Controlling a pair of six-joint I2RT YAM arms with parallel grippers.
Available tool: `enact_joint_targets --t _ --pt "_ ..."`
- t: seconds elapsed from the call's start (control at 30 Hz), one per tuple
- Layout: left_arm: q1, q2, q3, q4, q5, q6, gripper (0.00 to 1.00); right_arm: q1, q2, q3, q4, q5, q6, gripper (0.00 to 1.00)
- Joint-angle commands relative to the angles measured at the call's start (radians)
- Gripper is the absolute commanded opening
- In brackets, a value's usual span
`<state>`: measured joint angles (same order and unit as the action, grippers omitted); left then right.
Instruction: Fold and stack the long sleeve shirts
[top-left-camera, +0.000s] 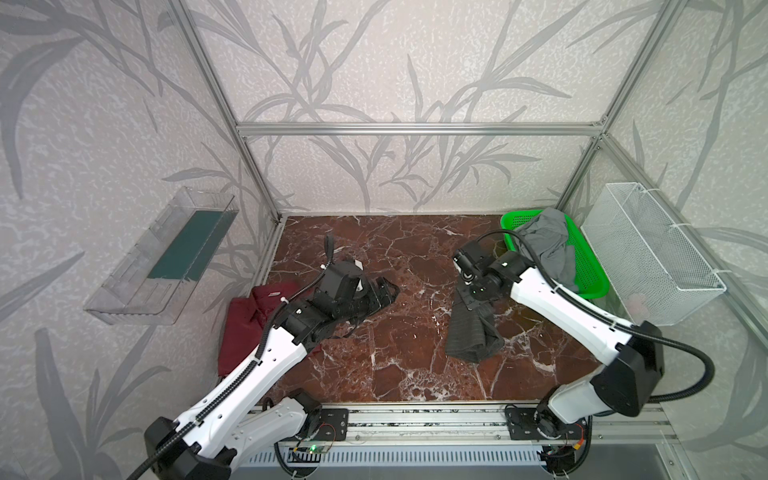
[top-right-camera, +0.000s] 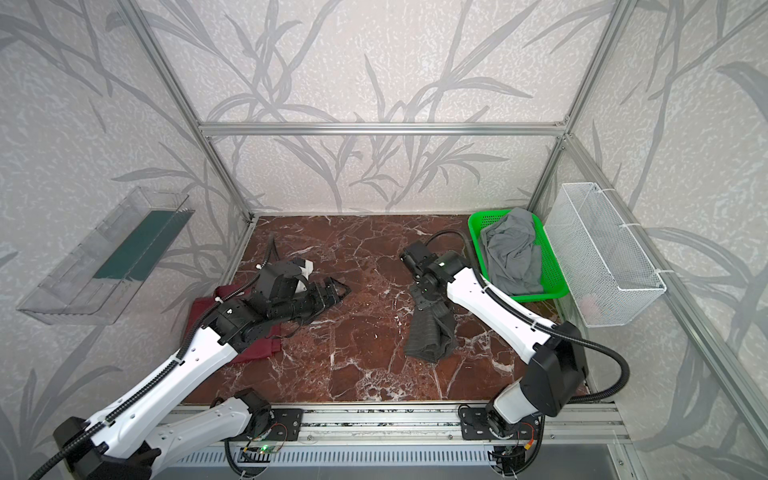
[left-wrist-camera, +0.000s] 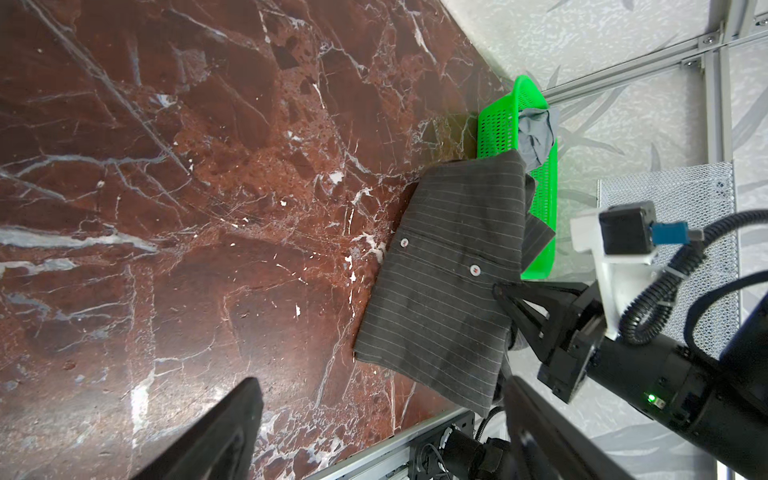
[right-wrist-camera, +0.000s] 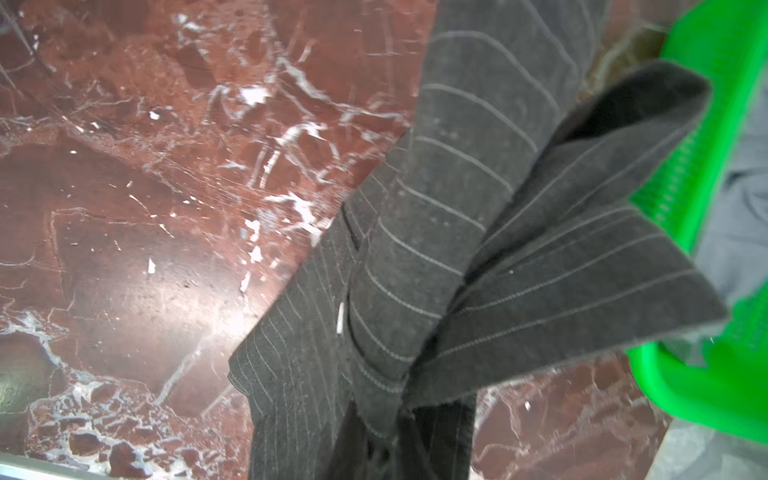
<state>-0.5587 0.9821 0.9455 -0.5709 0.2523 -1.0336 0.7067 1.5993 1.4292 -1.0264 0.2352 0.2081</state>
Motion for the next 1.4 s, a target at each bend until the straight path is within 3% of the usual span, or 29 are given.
enact_joint_targets --t 0.0,0.3,0.6,0.7,0.93,1.13,1.27,1.37 --pt "0.024 -0.043 -0.015 0.049 0.050 -0.030 0.91 0.056 0.095 0.105 -0.035 0.015 0.010 0.00" --pt "0.082 -0.101 -0.029 0.025 0.076 -0.018 0.91 0.193 0.445 0.423 -0.072 -0.036 0.065 0.00" --pt "0.127 -0.156 -0.021 -0.034 0.069 0.004 0.91 0.258 0.719 0.689 -0.090 -0.173 0.156 0.00" --pt "0.134 -0.176 -0.016 -0.062 0.054 0.018 0.91 0.274 0.772 0.740 -0.079 -0.252 0.184 0.10" --pt "0.139 -0.221 -0.033 -0.121 0.013 0.039 0.91 0.275 0.717 0.700 0.047 -0.435 0.222 0.52" --pt "0.138 -0.240 -0.054 -0.143 -0.024 0.049 0.91 0.249 0.622 0.680 0.097 -0.561 0.228 0.63" --pt "0.138 -0.238 -0.068 -0.156 -0.047 0.058 0.92 0.198 0.519 0.639 0.107 -0.542 0.211 0.66" --pt "0.138 -0.240 -0.109 -0.141 -0.048 0.050 0.92 0.105 0.434 0.554 0.109 -0.506 0.200 0.65"
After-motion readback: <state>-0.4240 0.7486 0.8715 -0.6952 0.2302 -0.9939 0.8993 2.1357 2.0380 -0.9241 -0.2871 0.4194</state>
